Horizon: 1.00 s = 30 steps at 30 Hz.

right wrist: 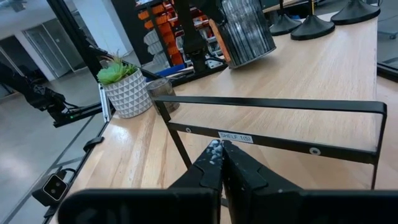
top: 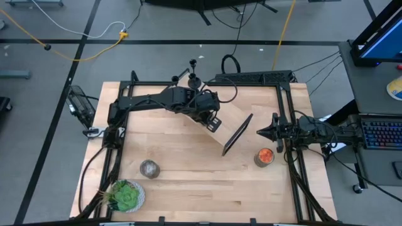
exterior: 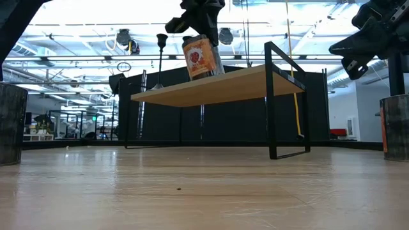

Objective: Pick & Place candle stick holders
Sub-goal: Put the top orange scented candle on the shelf

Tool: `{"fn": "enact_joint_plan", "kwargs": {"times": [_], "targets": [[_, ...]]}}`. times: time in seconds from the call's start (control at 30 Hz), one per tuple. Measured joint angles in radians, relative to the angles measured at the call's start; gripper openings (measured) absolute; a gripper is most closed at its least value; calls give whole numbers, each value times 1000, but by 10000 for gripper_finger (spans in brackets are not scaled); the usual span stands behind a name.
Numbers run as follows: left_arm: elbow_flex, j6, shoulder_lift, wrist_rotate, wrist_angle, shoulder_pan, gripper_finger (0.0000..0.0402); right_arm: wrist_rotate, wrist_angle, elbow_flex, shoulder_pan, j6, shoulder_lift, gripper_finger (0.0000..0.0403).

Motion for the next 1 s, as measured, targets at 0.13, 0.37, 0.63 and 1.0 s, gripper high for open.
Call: {"fn": "enact_joint_plan", "kwargs": {"times": [0.13,0.37,0.63,1.0], "targets": [[0,14,0,1,0,2,20,0,0,0,0,0,0,0],[0,15,0,2,5,11,21,0,0,0,0,0,0,0],[0,36,0,20,17,18,32,0,0,0,0,0,0,0],[0,33,1,23,27,18,144,0,0,0,0,0,0,0]]}}
